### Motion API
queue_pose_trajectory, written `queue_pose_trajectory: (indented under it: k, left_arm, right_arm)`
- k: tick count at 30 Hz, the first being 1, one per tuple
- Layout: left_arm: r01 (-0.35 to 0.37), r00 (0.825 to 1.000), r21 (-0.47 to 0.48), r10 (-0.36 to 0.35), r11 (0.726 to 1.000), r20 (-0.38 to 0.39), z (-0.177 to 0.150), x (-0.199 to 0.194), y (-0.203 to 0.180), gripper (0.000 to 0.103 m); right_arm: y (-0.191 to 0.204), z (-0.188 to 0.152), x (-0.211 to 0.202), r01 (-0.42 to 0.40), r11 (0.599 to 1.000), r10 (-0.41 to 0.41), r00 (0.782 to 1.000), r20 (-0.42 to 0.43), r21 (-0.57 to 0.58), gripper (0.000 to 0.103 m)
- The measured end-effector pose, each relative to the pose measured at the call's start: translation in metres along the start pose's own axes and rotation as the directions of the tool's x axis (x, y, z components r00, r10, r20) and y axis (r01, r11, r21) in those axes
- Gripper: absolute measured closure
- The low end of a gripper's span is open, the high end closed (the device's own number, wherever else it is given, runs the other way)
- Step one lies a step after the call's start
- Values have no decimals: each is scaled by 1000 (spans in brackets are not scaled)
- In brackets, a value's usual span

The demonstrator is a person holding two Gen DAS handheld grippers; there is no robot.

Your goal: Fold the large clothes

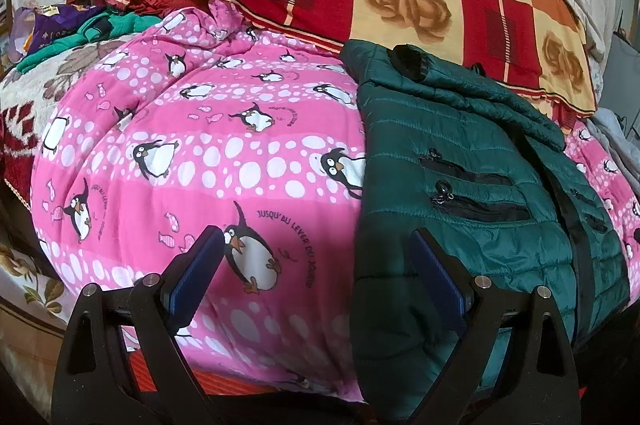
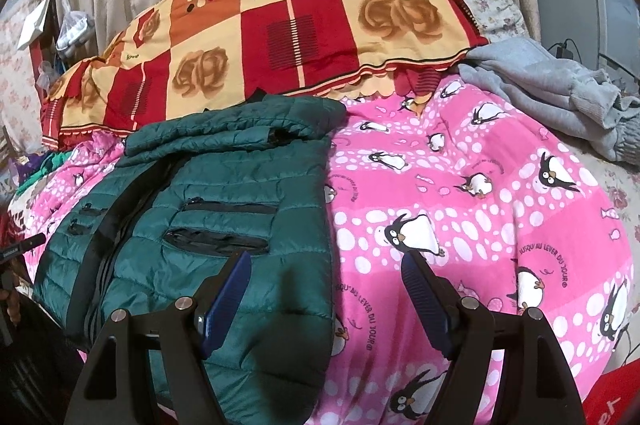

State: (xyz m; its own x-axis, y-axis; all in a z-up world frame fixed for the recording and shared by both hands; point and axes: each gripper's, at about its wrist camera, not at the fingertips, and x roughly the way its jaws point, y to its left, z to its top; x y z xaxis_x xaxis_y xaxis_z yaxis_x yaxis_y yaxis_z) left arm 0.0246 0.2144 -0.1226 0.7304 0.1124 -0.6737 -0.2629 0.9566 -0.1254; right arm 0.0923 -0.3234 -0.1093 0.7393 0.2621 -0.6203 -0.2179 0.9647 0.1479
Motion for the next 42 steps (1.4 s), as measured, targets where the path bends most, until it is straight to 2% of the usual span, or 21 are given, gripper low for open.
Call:
queue_pose_trajectory:
  k: [21,23,26,29,35,38,42]
  left_arm:
    - [-7,1000,3,7,1000,-6,0,1,6,9]
    - [1,1000,-3,-1,1000,-2,0,0,5,9]
    - [48,999,-24,-48,999,3,-2,-3,8,9]
    - [134,991,-27,-135,991,-25,-6,0,6,9]
    - [262,961,75,-252,962,-114,-15,11,-25,9]
    - [279,937,53,-260,959,-235,-24,31,-33,9]
    - [304,925,10,-293,953,-240,-27,30,-31,10]
  right_arm:
    - [-3,-2,2,-15,1000,14,1000,16,10,28]
    - [-4,-2,0,-19,1000,18,1000,24,22,28]
    - [-7,-5,-8,-32,999,30,998,48,41,28]
    - [-9,-8,-11,-45,998,42,998,52,48,28]
    - [-6,-10,-8,-70,997,69,997,39,39,28]
    - [-2,-11,-9,-69,998,68,997,39,15,28]
    - [-6,-15,-9,-63,998,62,998,33,12,28]
